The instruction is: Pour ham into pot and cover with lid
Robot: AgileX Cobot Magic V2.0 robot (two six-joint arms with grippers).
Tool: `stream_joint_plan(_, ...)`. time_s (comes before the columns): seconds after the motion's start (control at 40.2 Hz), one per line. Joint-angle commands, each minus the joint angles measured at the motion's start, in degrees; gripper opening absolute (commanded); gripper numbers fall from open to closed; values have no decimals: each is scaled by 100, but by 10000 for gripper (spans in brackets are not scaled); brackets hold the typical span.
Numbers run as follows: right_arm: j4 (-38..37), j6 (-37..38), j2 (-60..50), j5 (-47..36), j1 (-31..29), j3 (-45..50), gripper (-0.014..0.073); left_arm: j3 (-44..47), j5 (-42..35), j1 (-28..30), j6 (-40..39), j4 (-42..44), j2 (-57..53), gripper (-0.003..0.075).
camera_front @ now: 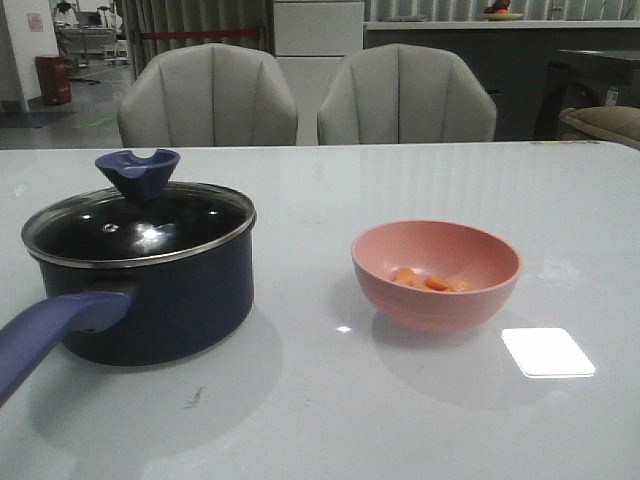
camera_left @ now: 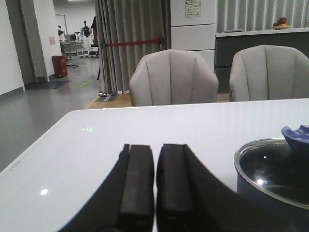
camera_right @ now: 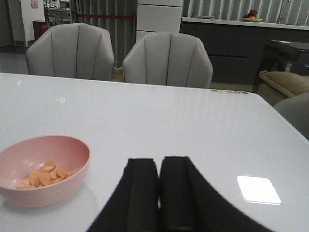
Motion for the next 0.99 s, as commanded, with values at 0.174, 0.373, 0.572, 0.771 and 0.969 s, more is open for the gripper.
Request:
stream_joint_plan(0.174,6,-4,-116,-493,1,-25,160,119,-427,-33,-18,-44,-107,113)
stream_joint_plan(0.373,6,-4,-116,-493,1,-25,160,119,-427,-33,-18,-44,-107,113)
stream_joint_plan(0.572,6,-4,-116,-493,1,-25,160,119,-427,-33,-18,-44,-107,113)
stream_joint_plan(0.771,6,-4,-116,-493,1,-25,160,119,-517,-33,-18,-44,-107,113)
stream_joint_plan(0.969,6,-4,-116,-493,1,-25,160,110,-1147,-33,-18,-113,-107,113)
